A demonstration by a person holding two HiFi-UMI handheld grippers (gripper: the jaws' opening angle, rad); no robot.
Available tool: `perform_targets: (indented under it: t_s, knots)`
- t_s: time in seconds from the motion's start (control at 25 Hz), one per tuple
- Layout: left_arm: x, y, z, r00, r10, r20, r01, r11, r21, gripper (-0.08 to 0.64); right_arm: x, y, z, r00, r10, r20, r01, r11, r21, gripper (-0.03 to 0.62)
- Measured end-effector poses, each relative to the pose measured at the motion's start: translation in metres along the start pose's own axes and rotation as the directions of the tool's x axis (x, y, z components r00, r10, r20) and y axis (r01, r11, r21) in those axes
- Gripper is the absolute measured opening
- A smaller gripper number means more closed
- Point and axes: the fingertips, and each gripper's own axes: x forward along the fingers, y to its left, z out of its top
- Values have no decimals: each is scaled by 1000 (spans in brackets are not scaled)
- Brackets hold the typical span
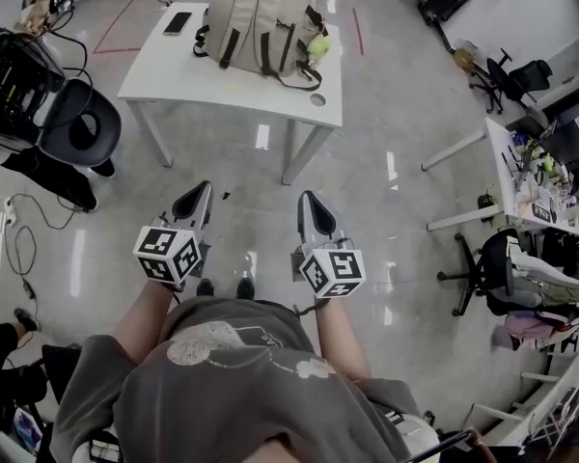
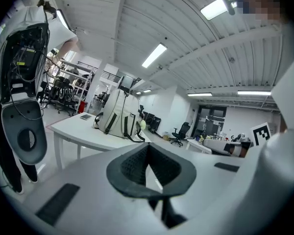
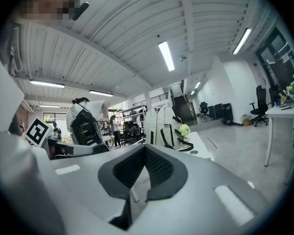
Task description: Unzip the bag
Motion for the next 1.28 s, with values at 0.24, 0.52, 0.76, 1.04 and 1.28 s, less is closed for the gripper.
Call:
perform_targets:
  t_s: [0.24, 0.52, 0.76, 1.04, 1.28]
  knots:
    - [5, -8, -1, 998, 62, 14, -62, 998, -6, 6, -10, -28, -4, 1000, 14, -10, -14, 1000, -3, 0]
    - [8, -7, -5, 995, 104, 2, -104, 995, -6, 6, 5, -39, -18, 998, 50, -45, -48, 998, 35, 0]
    - [30, 22, -9, 995, 101, -16, -101, 995, -15, 6, 42, -38, -28, 995, 55, -78, -53, 998, 33, 0]
    - [92, 73, 10, 998, 52, -21, -53, 998, -22, 6, 108, -54, -8, 998, 2, -61, -2, 1000, -5, 0]
    - [146, 107, 40, 1000, -19, -16, 19, 1000, -2, 6, 172, -67, 7, 997, -61, -41, 61, 998, -15, 0]
